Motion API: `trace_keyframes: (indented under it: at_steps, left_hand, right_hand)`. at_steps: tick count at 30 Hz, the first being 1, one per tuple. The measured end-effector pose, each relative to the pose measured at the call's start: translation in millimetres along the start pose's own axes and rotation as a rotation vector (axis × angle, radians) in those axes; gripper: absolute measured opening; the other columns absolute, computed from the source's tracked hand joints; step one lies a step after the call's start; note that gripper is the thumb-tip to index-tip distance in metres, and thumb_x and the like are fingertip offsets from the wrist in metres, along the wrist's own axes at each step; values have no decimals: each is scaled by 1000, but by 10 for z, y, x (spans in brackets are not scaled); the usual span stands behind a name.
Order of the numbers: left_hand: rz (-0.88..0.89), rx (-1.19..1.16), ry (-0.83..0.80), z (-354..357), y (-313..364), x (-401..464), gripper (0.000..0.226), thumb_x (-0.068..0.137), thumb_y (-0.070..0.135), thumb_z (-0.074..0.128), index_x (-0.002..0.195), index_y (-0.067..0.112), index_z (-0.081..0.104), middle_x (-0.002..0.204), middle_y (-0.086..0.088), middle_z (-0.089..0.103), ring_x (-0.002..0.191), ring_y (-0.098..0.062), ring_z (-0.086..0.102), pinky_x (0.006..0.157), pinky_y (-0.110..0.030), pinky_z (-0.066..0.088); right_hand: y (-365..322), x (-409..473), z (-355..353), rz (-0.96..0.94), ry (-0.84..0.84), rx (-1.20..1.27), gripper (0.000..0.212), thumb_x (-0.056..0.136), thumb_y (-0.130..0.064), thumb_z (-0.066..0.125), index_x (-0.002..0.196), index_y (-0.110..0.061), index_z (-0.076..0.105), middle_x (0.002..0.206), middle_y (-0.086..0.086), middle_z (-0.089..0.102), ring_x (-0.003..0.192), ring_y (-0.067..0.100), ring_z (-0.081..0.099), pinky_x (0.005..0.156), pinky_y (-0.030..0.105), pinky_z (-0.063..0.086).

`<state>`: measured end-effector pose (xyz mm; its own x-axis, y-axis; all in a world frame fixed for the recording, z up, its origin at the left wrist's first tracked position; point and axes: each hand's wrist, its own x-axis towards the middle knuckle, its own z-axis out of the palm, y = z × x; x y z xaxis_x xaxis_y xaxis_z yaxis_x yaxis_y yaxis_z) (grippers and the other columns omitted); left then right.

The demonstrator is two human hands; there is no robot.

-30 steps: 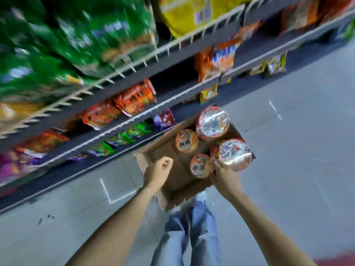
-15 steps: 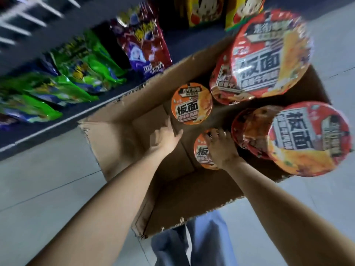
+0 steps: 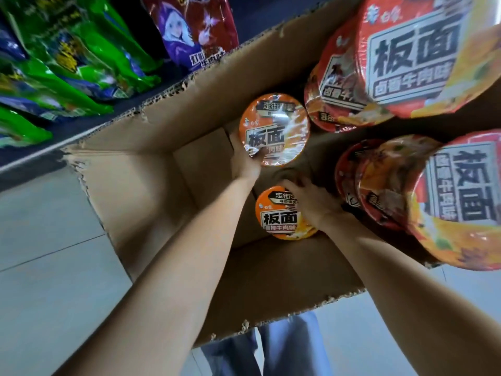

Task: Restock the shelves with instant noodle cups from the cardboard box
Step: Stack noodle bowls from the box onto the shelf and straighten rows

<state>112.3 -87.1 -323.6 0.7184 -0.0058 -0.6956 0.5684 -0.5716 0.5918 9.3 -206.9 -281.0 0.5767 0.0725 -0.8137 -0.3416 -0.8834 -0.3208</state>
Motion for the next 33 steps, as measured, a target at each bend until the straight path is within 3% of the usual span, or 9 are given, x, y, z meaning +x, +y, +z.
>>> trace_keyframes:
  at_steps: [7,13,15,17,19,22,26,28,33]
  left_hand:
    - [42,106,46,-746,-150,-377,69,81,13,71,133,40,34,129,-3,54,120,-30,52,89,-54,50]
    - [55,195,80,-1600,116,-1201,70,83,12,68,137,40,32,128,-6,54,115,-29,54,89,-46,52]
    - [69,212,72,-1808,390,-1603,70,82,30,70,140,31,32,125,-4,57,113,-26,55,91,-36,47]
    - [89,169,37,-1984,722,-2001,103,57,81,59,140,26,34,117,6,56,103,-16,55,82,-26,44]
    - [73,115,-25,-2138,1002,-2306,127,40,93,50,140,17,35,113,5,53,101,-13,53,73,-14,41]
    - [114,75,-176,-2376,1508,-2805,85,73,42,74,140,11,34,119,-6,56,108,-27,58,56,-7,48]
    - [202,52,-292,-2744,2102,-3363,96,54,56,81,135,27,38,119,2,60,98,-19,64,62,-38,60]
    - [229,-4,-322,-2956,2356,-3675,85,67,25,84,137,26,36,127,-5,57,97,-25,65,61,-47,59]
    - [260,-85,-352,-3534,2798,-4506,70,83,-11,59,141,16,33,105,6,54,77,-4,59,47,-23,55]
  right_hand:
    - [-279,-580,-134,-58,112,-5,66,90,-14,50,138,-49,22,143,8,27,102,41,59,78,42,54]
    - [-431,-1769,-619,-7,421,404,68,84,-6,57,133,-47,35,138,-2,49,110,32,59,84,38,50]
    - [-466,-2237,-864,54,482,733,66,80,-5,60,130,-44,40,115,-8,60,100,26,59,80,37,51]
    - [-568,-2719,-1153,52,488,1205,61,85,2,61,123,-42,41,106,-5,61,89,22,62,66,41,59]
    - [-688,-3124,-1430,20,478,1472,58,88,5,56,116,-44,42,108,0,62,81,13,66,61,37,60]
    - [-932,-3646,-1842,-74,459,1480,56,89,2,55,121,-41,40,105,-2,66,76,7,68,57,33,58]
    - [-1366,-4275,-2271,-140,415,1386,59,88,-2,60,134,-32,37,119,5,63,86,12,68,58,32,57]
    - [-1557,-4647,-2423,-204,398,1308,66,86,-8,64,139,-31,34,127,10,59,94,16,67,65,34,59]
    - [-1971,-5459,-2479,-327,435,927,114,55,-36,90,145,-28,21,139,5,45,126,17,49,100,35,47]
